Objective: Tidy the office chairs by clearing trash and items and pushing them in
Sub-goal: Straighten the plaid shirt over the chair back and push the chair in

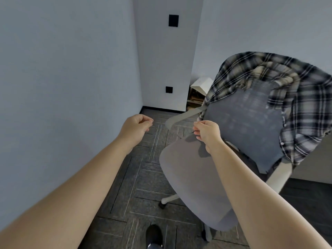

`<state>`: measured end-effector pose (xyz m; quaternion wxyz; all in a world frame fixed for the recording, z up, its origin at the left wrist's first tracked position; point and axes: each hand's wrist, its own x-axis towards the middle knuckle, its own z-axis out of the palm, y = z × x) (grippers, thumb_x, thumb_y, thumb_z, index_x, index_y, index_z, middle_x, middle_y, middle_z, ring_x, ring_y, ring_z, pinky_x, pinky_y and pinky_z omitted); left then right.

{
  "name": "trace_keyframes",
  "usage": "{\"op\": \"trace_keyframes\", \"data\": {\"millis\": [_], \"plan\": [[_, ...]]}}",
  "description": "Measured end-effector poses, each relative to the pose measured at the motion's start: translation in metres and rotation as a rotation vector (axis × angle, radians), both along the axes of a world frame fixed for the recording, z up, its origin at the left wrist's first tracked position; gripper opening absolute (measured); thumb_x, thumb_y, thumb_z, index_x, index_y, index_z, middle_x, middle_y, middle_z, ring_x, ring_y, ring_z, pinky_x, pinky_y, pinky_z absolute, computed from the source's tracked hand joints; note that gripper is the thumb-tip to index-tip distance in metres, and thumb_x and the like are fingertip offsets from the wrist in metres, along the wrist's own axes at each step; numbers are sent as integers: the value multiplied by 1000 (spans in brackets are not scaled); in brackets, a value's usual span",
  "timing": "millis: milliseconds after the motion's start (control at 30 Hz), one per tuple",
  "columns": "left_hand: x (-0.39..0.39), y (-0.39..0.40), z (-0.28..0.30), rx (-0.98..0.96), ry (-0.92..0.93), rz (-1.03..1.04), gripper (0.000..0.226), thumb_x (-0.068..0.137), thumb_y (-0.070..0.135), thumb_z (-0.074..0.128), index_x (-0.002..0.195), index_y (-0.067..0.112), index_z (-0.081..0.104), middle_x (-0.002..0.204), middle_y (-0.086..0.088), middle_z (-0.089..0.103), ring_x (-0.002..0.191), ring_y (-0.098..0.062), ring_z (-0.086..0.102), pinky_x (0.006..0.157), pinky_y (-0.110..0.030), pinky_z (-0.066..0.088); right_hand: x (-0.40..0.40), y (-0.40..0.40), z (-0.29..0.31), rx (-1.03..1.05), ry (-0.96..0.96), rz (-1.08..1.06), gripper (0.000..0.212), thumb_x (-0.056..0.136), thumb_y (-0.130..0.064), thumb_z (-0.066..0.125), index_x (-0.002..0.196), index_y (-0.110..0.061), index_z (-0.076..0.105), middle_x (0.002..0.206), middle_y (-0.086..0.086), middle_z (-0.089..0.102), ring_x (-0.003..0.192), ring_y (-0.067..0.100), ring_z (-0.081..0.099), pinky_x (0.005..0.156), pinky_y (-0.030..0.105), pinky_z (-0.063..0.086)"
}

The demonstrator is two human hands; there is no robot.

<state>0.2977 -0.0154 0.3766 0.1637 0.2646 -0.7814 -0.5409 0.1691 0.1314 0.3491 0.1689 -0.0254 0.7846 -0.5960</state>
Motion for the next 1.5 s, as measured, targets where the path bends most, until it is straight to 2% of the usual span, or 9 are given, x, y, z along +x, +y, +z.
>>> {"op": "trace_keyframes", "data": {"millis": [133,233,367,433,533,700,1267,1433,1500], "plan": [[-63,-41,-31,17,-44,-1,25,91,14,48,71,27,54,80,8,56,74,-4,51,68,-17,39,-76,-39,-38,12,-85,-29,31,90,-13,48,60,-11,49,60,1,42,58,15,36,71,35,45],[-123,-73,-57,43,-91,3,25,91,14,47,72,28,54,81,10,56,75,-3,52,69,-17,40,-141,-74,-69,17,-169,-78,36,91,-13,49,56,-16,41,57,1,40,52,13,34,58,27,36],[-202,-107,-93,83,-170,-5,22,91,18,48,74,30,55,84,11,57,83,-8,55,82,-26,44,-213,-121,-117,74,-246,-101,20,90,-11,48,75,-1,56,59,3,37,55,15,33,78,45,49],[-236,-122,-111,91,-204,-9,20,90,20,48,74,30,55,87,8,59,88,-12,56,89,-31,44,-243,-139,-143,90,-260,-126,25,89,-9,48,99,12,57,59,4,32,54,16,29,58,38,42],[-280,-140,-137,100,-241,-1,17,90,21,49,76,27,57,95,-1,61,91,-15,56,84,-29,46,-280,-161,-184,105,-347,-208,18,87,-12,53,72,-6,45,62,3,34,59,19,39,56,30,34],[-319,-160,-172,114,-291,-14,14,91,20,48,81,24,58,97,-1,61,90,-14,55,76,-22,44,-311,-180,-228,-112,-511,-290,46,88,-5,54,130,1,36,120,15,55,106,33,57,88,44,50],[-280,-181,-180,134,-340,-165,12,91,19,47,93,15,58,88,5,59,83,-10,55,92,-34,45,-225,-175,-231,121,-522,-66,33,88,2,52,120,2,49,126,19,56,116,37,54,84,42,48],[-240,-173,-178,107,-349,-290,13,92,21,46,93,17,58,100,-1,60,93,-15,55,92,-35,45,-164,-158,-215,401,-345,1,28,84,-1,52,110,6,60,99,17,62,97,30,59,78,36,44],[-226,-172,-172,96,-338,-322,13,92,21,46,93,17,58,100,-2,60,92,-16,55,91,-37,47,-145,-150,-200,445,-274,-53,30,84,-3,53,112,6,60,108,20,64,110,35,58,86,37,45]]}}
